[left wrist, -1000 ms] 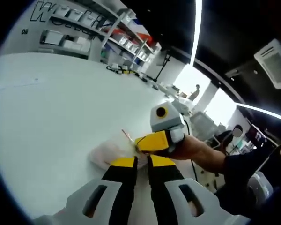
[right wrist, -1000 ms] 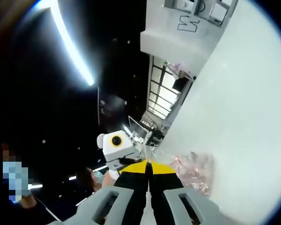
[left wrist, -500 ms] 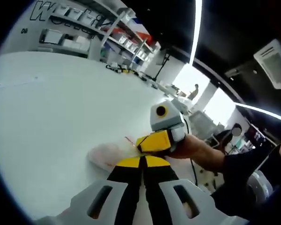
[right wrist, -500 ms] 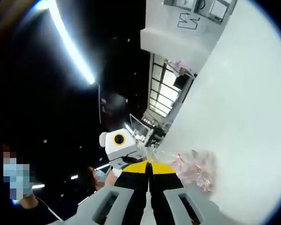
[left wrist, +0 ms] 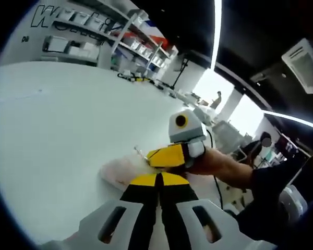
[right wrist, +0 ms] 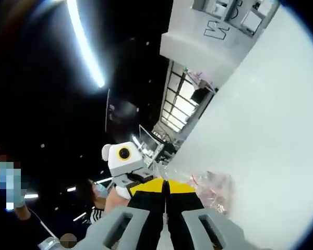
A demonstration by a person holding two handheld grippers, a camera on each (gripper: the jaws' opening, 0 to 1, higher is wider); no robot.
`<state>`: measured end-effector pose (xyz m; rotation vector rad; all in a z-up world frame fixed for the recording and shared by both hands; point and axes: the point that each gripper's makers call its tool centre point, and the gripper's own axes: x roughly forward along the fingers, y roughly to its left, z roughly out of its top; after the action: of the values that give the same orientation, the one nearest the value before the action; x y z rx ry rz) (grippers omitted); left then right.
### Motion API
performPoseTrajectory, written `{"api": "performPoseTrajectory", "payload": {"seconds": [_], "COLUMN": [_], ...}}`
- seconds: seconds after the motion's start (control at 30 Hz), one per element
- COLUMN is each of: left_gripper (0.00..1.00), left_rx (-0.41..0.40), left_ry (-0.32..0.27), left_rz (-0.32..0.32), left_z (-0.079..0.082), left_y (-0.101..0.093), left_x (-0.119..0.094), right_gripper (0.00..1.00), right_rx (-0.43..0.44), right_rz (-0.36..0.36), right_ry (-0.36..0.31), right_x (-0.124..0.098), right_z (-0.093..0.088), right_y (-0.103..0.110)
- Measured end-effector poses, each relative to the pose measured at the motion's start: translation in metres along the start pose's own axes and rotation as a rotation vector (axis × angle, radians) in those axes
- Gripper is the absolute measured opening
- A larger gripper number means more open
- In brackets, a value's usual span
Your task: Open the resealable bag by pulling the two sides of the seal apart until the entire bag opening is separated and visibly accessible.
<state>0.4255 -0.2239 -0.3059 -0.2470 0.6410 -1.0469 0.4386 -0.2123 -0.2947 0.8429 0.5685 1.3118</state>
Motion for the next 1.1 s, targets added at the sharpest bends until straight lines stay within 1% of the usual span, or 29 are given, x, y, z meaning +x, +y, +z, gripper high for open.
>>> {"api": "performPoseTrajectory", "payload": {"seconds": [0.13, 0.17, 0.2, 0.27, 0.3, 0.33, 0.43, 0.47, 0.57, 0.83, 0.97, 1.0, 1.07, 1.1], "left_gripper": [0.00, 0.00, 0.00, 0.00, 0.00, 0.00, 0.00, 0.00, 0.00, 0.00, 0.00, 0.00, 0.00, 0.00], "left_rx": [0.016, 0.019, 0.009, 0.022, 0.021, 0.023, 0.017, 0.013, 0.012, 0.009, 0.004, 0.012, 0.004, 0.009], "left_ry": [-0.003, -0.002, -0.006, -0.012, 0.001, -0.002, -0.009, -0.013, -0.016, -0.025, -0.025, -0.037, -0.038, -0.051], "left_rz": [0.009, -0.003, -0.016, -0.004, 0.000, 0.002, 0.008, 0.005, 0.007, 0.008, 0.006, 0.014, 0.010, 0.017], "left_z": [0.001, 0.001, 0.001, 0.002, 0.000, 0.000, 0.000, 0.001, 0.002, 0.006, 0.006, 0.008, 0.008, 0.009], "left_y": [-0.001, -0.002, -0.006, -0.006, -0.004, -0.004, -0.005, -0.005, -0.004, 0.000, -0.001, 0.000, 0.000, 0.000], "left_x": [-0.001, 0.000, -0.001, -0.003, -0.003, -0.005, -0.009, -0.010, -0.010, -0.011, -0.011, -0.012, -0.012, -0.013], "right_gripper": [0.00, 0.00, 0.00, 0.00, 0.00, 0.00, 0.00, 0.00, 0.00, 0.00, 0.00, 0.00, 0.00, 0.00], "right_rx": [-0.009, -0.022, -0.014, 0.031, 0.009, 0.001, 0.013, 0.022, 0.042, 0.036, 0.034, 0.031, 0.031, 0.030], "right_rz": [-0.012, -0.034, -0.028, -0.020, -0.030, -0.017, -0.018, -0.023, -0.011, -0.014, -0.026, -0.028, -0.032, -0.033], "right_ry": [0.001, -0.023, -0.018, -0.033, -0.047, -0.040, -0.054, -0.075, -0.085, -0.095, -0.121, -0.126, -0.138, -0.141], "right_x": [0.000, 0.000, -0.001, -0.003, -0.004, -0.003, -0.004, -0.006, -0.008, -0.008, -0.013, -0.014, -0.016, -0.016], "right_z": [0.000, 0.003, 0.003, 0.006, 0.009, 0.008, 0.011, 0.016, 0.018, 0.020, 0.028, 0.029, 0.031, 0.032], "right_y": [-0.002, -0.005, -0.004, -0.004, -0.006, -0.004, -0.004, -0.006, -0.006, -0.007, -0.011, -0.012, -0.013, -0.013]}}
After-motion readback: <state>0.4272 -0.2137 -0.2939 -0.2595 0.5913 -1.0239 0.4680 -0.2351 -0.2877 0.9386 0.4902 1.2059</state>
